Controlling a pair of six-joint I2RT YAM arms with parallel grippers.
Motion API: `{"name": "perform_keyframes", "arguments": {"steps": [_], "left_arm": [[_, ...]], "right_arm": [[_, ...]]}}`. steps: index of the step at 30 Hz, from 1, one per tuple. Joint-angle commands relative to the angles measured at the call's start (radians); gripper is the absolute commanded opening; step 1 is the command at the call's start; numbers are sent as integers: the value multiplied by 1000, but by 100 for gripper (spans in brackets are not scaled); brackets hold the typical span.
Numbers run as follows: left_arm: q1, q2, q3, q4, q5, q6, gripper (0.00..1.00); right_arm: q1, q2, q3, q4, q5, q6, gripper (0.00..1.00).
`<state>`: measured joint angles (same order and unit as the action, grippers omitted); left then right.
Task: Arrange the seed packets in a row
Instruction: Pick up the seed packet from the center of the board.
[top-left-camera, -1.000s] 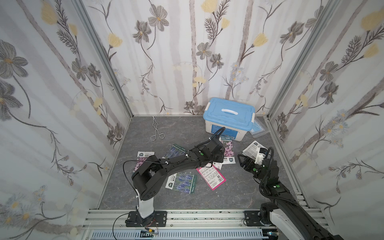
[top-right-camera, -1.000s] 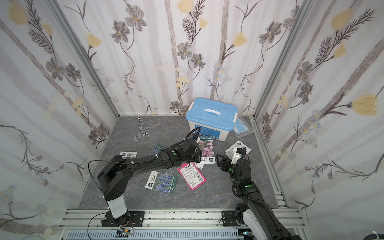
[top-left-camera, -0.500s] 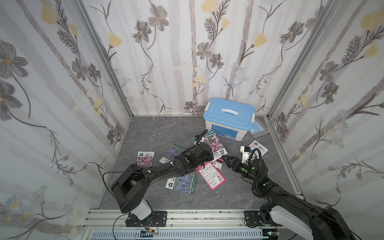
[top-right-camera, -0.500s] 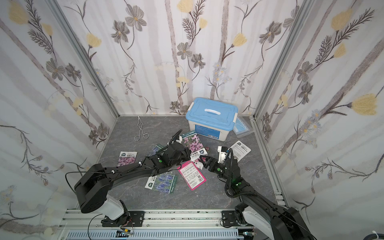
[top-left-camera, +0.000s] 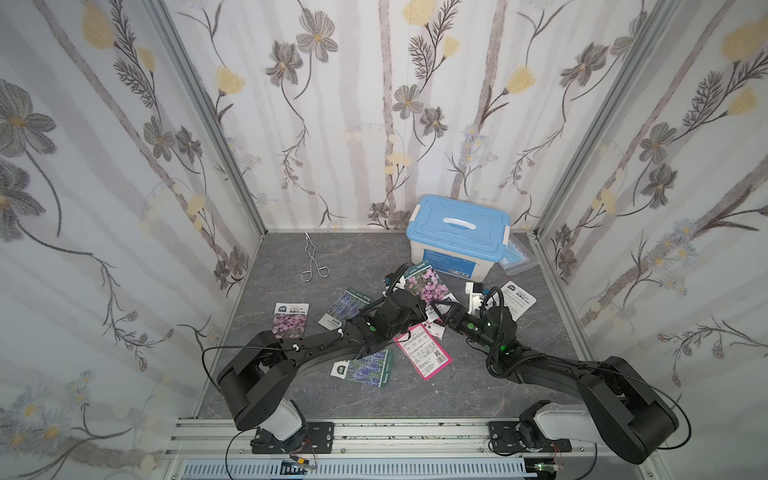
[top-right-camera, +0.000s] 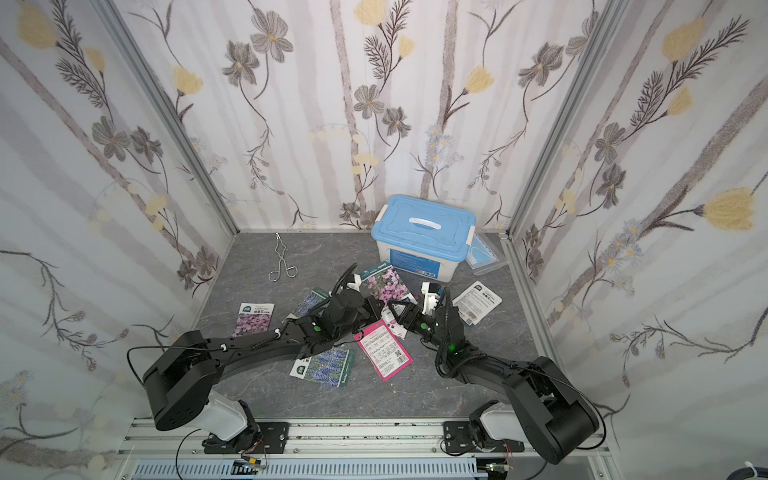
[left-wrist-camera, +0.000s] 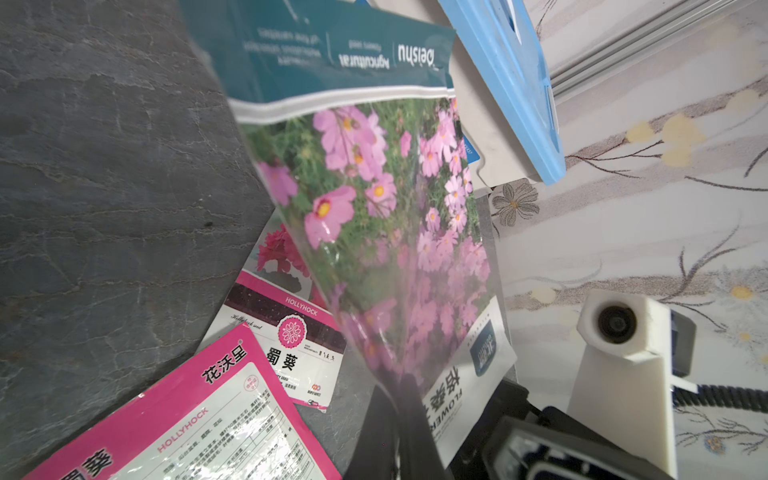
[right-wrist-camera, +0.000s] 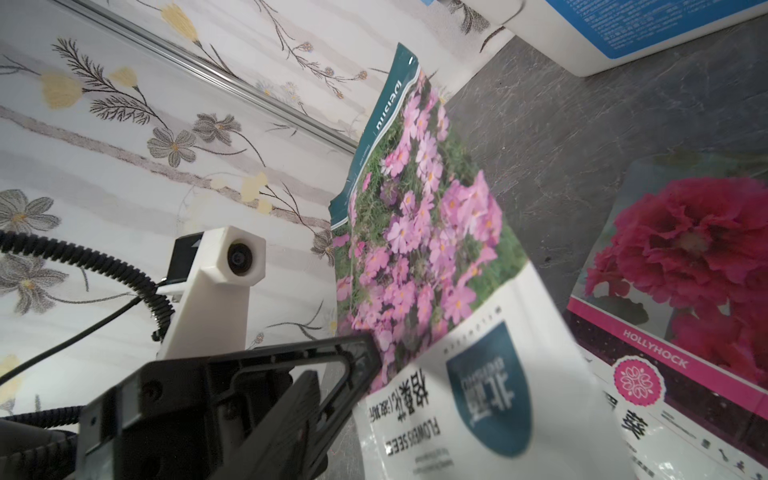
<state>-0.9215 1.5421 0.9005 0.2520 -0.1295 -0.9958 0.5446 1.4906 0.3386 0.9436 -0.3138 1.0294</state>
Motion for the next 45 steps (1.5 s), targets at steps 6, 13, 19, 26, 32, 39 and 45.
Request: {"name": "perform_keyframes", "arguments": {"steps": [6,13,19,26,32,39,45], "left_arm": [[-11,-45,-19,47,-5,-23,3],[-11,-87,-26,-7,-27,6,9],[-7,-166,-23,-179,-79,96,64],[48,-358,-49,-421,-135,304,73],[62,-455,34,-509,-127,632,74],[67,-365,195,-607,-4,1080,86],[114,-287,235,-663,208,1406,87]], "right_arm": [[6,65,58,136,19,-28,30],[6,52,79,50,60,-108,0],[6,-66,113,-223,85,-283,0],[7,-206,221,-620,133,-534,0],[6,-145,363,-879,76,-727,0],[17,-94,455,-1042,38,-883,0],[45,-117,460,-1054,51,-914,0]]}}
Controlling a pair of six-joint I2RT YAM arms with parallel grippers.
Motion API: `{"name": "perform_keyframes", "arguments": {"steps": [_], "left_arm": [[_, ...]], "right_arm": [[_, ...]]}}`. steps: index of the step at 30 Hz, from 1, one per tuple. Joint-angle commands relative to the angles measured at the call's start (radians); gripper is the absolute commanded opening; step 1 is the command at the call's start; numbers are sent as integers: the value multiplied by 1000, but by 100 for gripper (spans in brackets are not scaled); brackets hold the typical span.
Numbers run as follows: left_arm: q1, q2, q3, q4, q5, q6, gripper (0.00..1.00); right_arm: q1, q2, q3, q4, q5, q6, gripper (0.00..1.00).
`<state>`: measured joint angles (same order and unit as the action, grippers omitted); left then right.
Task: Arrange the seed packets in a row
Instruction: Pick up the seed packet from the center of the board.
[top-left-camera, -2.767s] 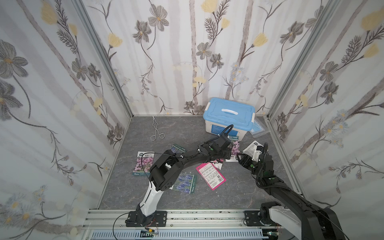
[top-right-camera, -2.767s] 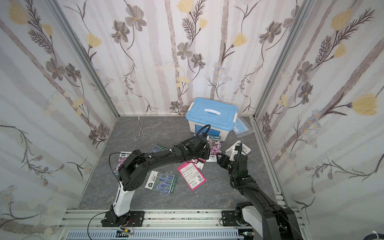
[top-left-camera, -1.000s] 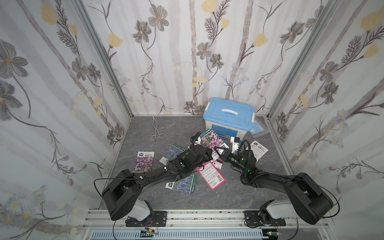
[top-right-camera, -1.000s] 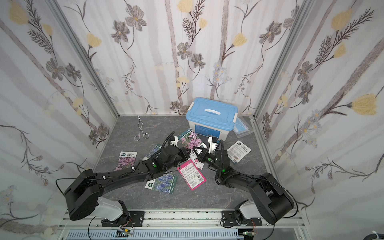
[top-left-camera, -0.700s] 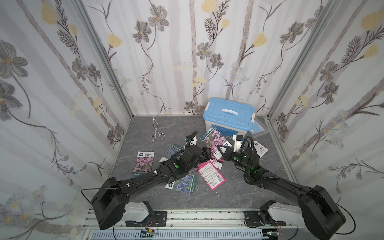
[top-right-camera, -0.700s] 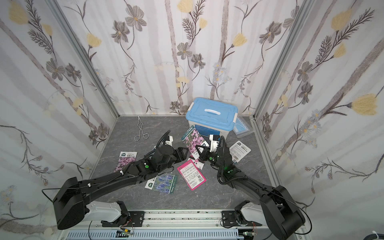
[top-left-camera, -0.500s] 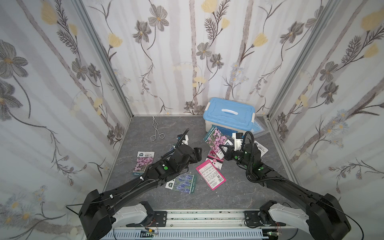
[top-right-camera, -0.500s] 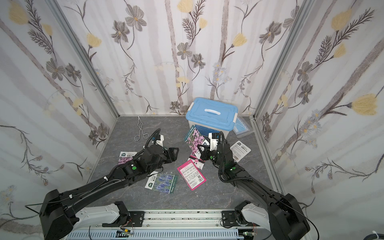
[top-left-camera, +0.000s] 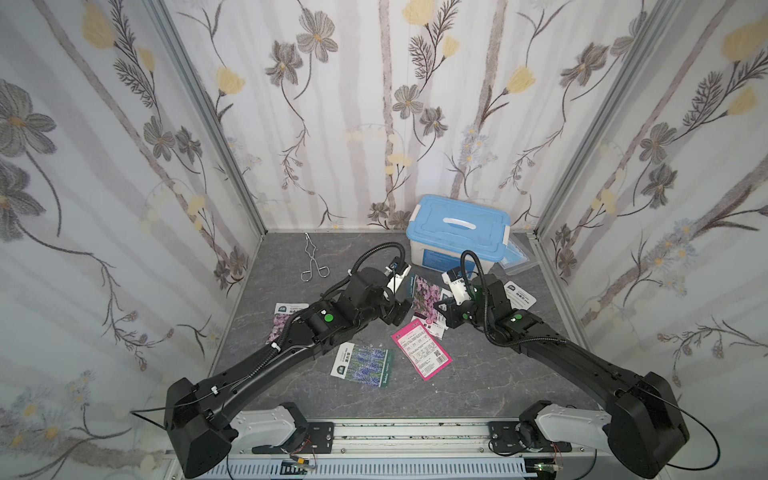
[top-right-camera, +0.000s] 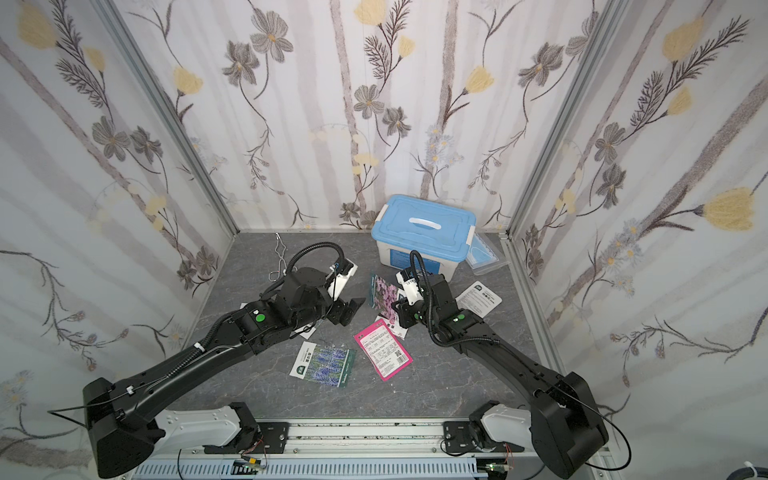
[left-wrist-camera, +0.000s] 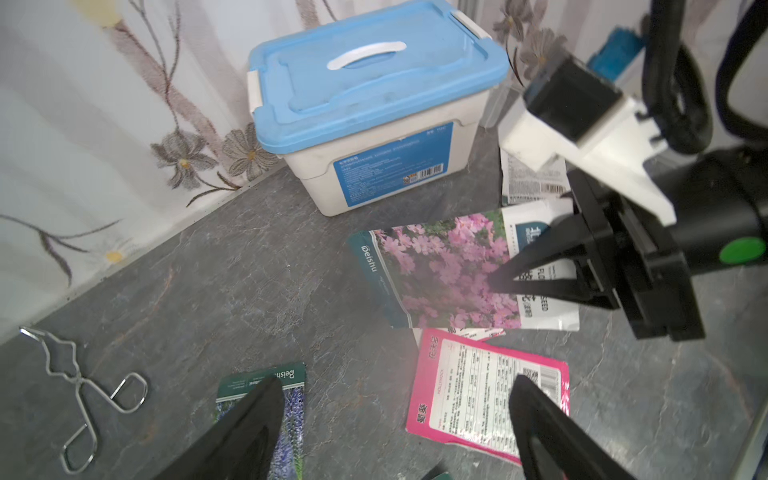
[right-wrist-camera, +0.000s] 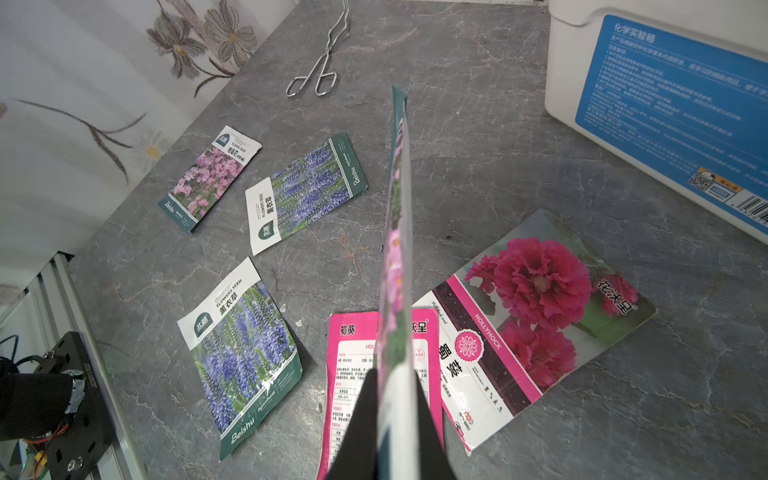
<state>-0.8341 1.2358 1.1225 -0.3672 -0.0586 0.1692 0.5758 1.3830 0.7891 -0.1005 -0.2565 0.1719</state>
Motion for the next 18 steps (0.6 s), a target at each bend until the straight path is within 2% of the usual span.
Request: {"name": "perform_keyframes", "arguments": {"steps": [1,6,18], "left_arm": [[48,20,19,-41,171,253,87],[136,55,33,10,344,303,88],[201,199,134,-105,606,429,89]], "right_arm": [[21,-12,8,-10,2,-57,0],[55,-28,-9,-1,24,-61,0],[104,-108,-92,73,-8,-65,0]]}}
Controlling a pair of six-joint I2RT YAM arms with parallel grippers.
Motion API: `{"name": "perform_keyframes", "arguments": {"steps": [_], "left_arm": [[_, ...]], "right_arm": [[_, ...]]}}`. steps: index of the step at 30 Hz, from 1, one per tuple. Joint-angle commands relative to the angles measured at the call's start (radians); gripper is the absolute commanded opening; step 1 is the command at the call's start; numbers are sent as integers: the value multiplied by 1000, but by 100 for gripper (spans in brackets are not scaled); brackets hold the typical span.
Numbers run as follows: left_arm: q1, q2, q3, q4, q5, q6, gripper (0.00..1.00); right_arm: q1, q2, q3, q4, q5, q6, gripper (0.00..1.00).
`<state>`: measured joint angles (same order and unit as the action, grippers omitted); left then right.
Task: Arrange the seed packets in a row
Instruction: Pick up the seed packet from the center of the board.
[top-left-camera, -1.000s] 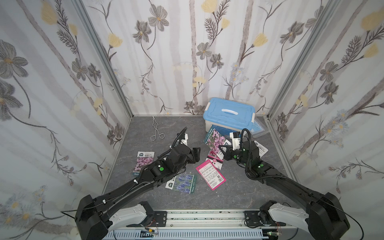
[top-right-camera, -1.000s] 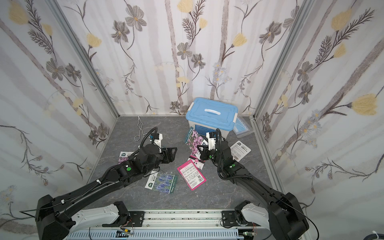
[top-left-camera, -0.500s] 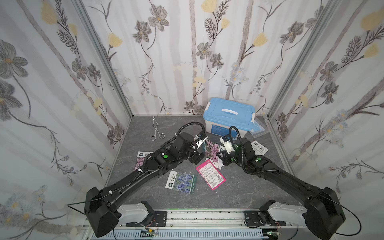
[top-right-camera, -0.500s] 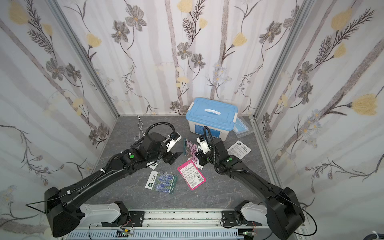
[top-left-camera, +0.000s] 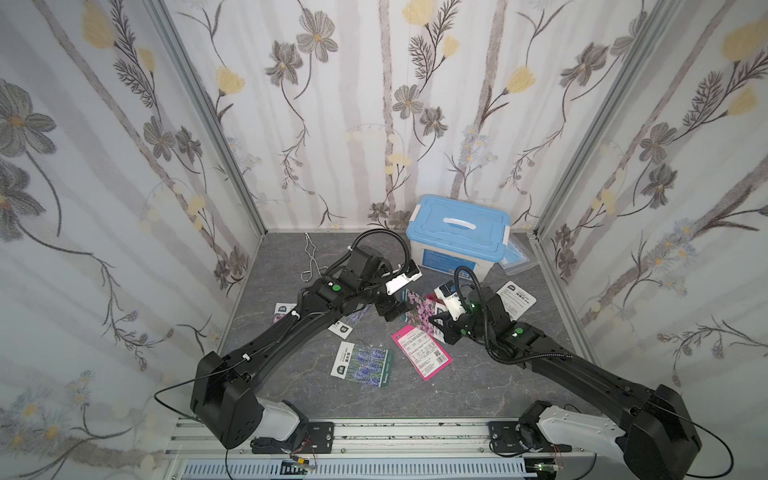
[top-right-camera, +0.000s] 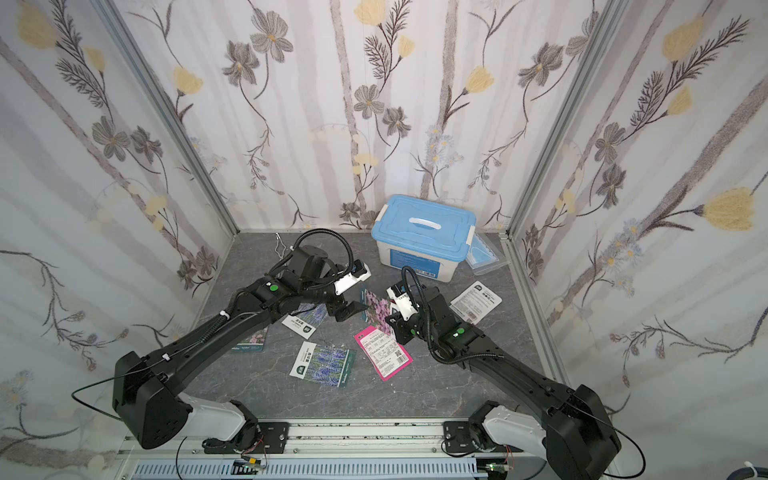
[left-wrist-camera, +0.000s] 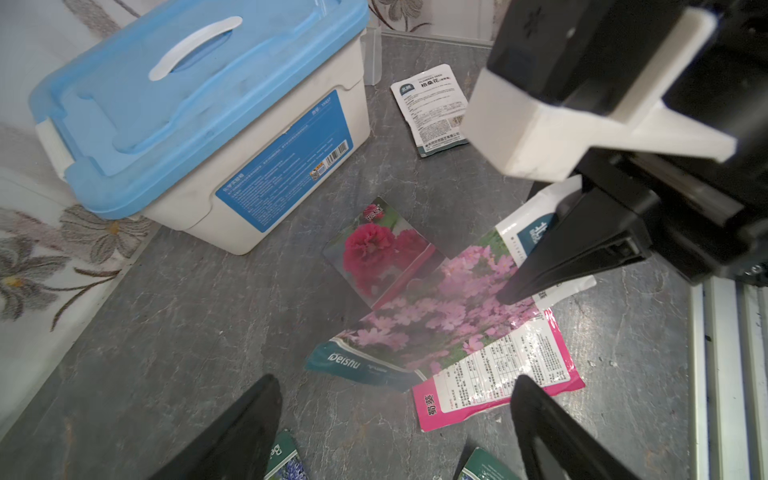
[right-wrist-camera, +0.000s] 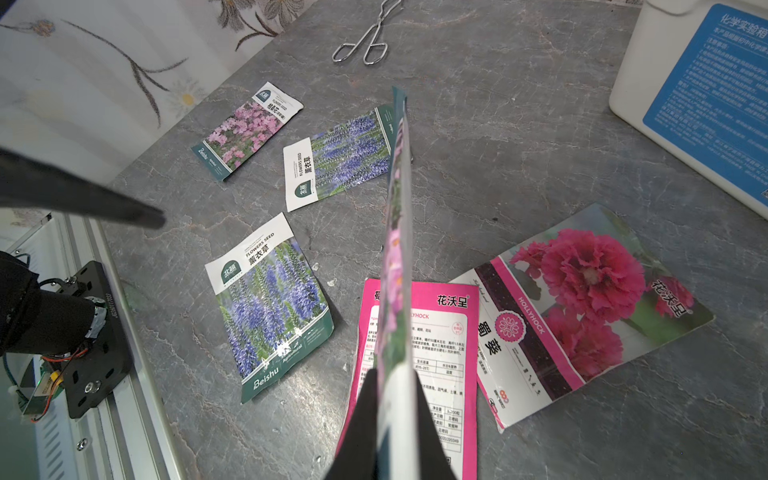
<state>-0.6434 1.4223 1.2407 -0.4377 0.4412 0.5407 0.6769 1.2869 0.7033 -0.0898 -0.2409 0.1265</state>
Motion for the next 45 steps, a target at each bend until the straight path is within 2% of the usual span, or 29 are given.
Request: {"name": "perform_keyframes", "arguments": {"steps": [1,6,17,21,29,35,41,44,45], "left_arm": [[12,20,20,-41,116,65,89],[13,55,27,-39,123,90,89],[17,96,35,17,65,134,88],[19,133,74,-22,66,143,88],[18,162,102,-99,79,131,78],[14,159,105,-140,102,104,58],[-1,155,87,-151,51,70,36],[-18,156,81,-160,16,54,21],[-19,159,80,-166,5,45,9]], "right_arm": [[3,-16,-9,64,-24,-21,0],[6,-40,-22,84,-48,-18,0],[45,-56,-40,102,-52,-24,0],[56,-56,-40,106,-49,-26,0],[58,-55,-34,108,-34,-31,0],[58,-49,-29,108,-17,-34,0],[56,-37,-19,107,12,-25,0],[56,-31,-17,108,32,-16,0],[56,-29,-14,109,45,-12,0]]}}
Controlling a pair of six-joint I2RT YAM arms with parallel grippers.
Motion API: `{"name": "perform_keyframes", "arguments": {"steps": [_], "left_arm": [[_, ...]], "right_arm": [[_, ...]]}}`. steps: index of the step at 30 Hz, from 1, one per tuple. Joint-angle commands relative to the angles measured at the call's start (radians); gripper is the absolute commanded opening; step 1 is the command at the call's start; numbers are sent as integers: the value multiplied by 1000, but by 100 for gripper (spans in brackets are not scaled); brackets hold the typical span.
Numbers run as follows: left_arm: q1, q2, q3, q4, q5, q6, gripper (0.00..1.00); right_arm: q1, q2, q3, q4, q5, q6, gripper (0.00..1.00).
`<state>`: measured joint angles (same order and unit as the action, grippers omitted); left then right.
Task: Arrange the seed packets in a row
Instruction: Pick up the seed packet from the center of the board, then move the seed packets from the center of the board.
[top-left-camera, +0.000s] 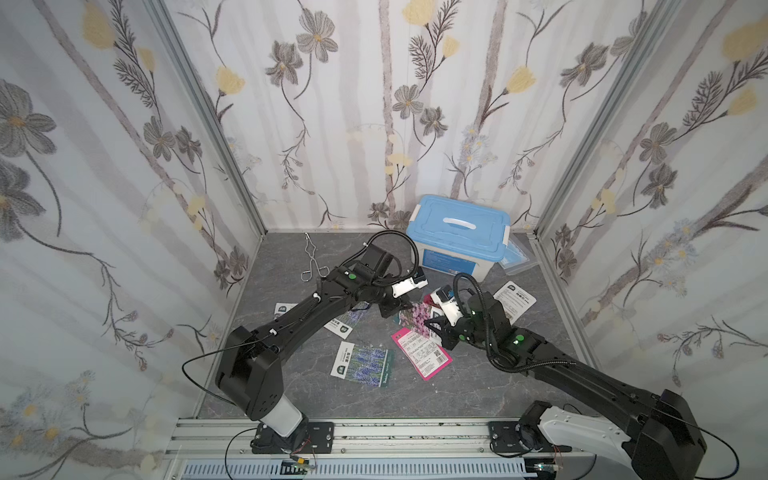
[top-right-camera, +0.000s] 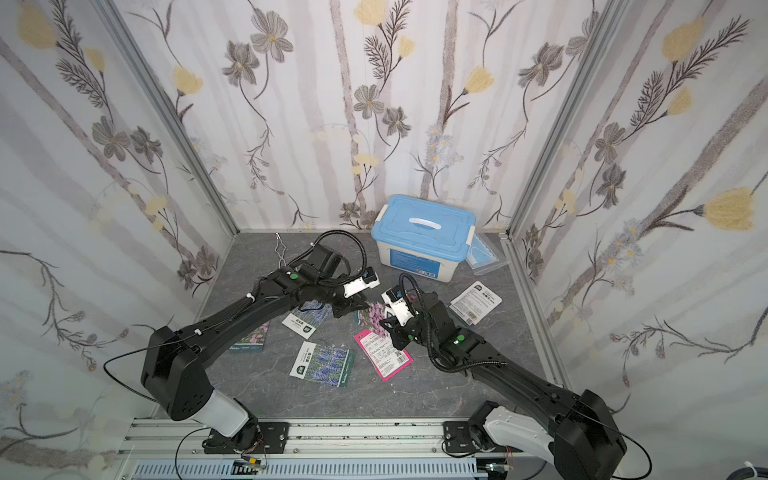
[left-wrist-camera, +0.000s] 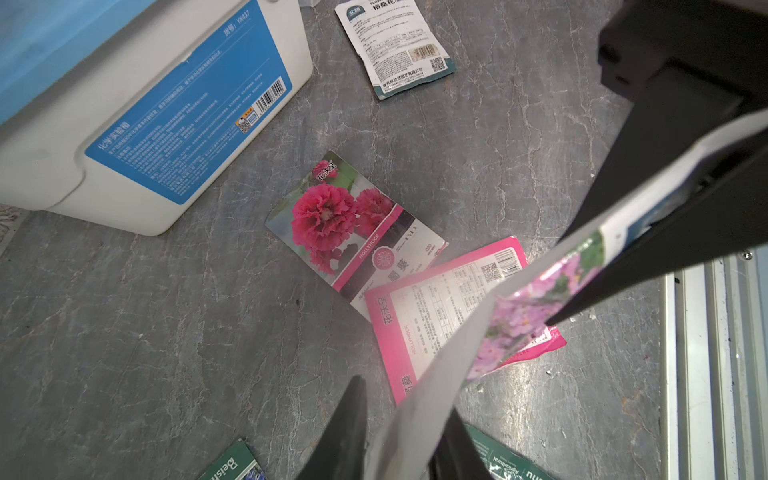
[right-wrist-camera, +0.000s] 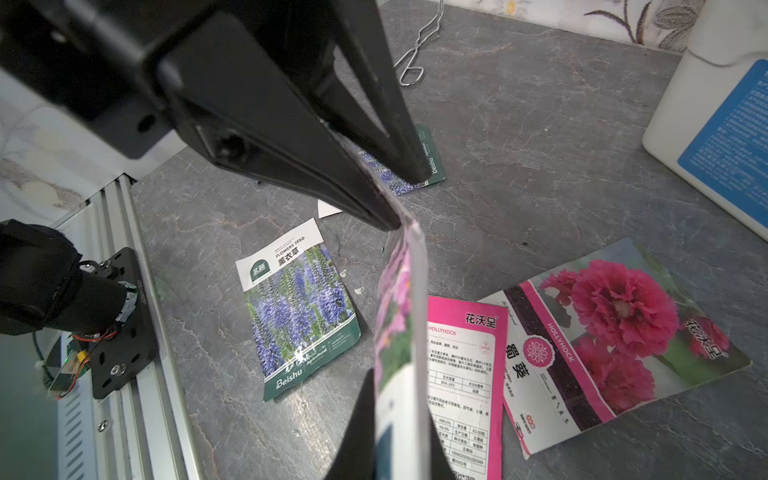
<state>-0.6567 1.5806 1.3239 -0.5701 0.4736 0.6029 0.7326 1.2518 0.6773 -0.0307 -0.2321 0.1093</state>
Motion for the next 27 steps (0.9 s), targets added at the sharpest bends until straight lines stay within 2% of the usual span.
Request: {"name": "perform_keyframes", "arguments": {"steps": [1,6,7,8,9,10,12,16,17,23,27], "left_arm": [[-6,0,-3,-33,-42,-32,0],[-4,-28,-14,-35,-94,-115,0],[-3,-44,-25,-25,-112,-139,0],[0,-60,-39,-15,-120,-162,0],[10,-84,-57,-1,-124,-194,0],[20,-108,-78,17,-140,-238,0],[46,-145,-104,33,-178,-328,0],[91,-195,-133,-14,-240,-479,0],[101,-204,-140,-25,-262,-509,0],[209,-338,-232,-67,-358,-748,0],[308,-447,-281,-139,-423,-848,0]], "right_arm": [[-1,7,14,48,46,10,0],[-20,12,31,49,110,55,0],[-27,13,33,53,121,67,5],[-33,14,34,59,126,80,12],[-39,12,33,71,134,96,27],[-45,13,31,82,147,111,46],[-48,10,25,104,166,130,70],[-48,30,28,152,158,159,85],[-48,42,33,158,153,163,98],[-24,165,60,237,94,213,99],[58,314,130,307,77,258,99]]}}
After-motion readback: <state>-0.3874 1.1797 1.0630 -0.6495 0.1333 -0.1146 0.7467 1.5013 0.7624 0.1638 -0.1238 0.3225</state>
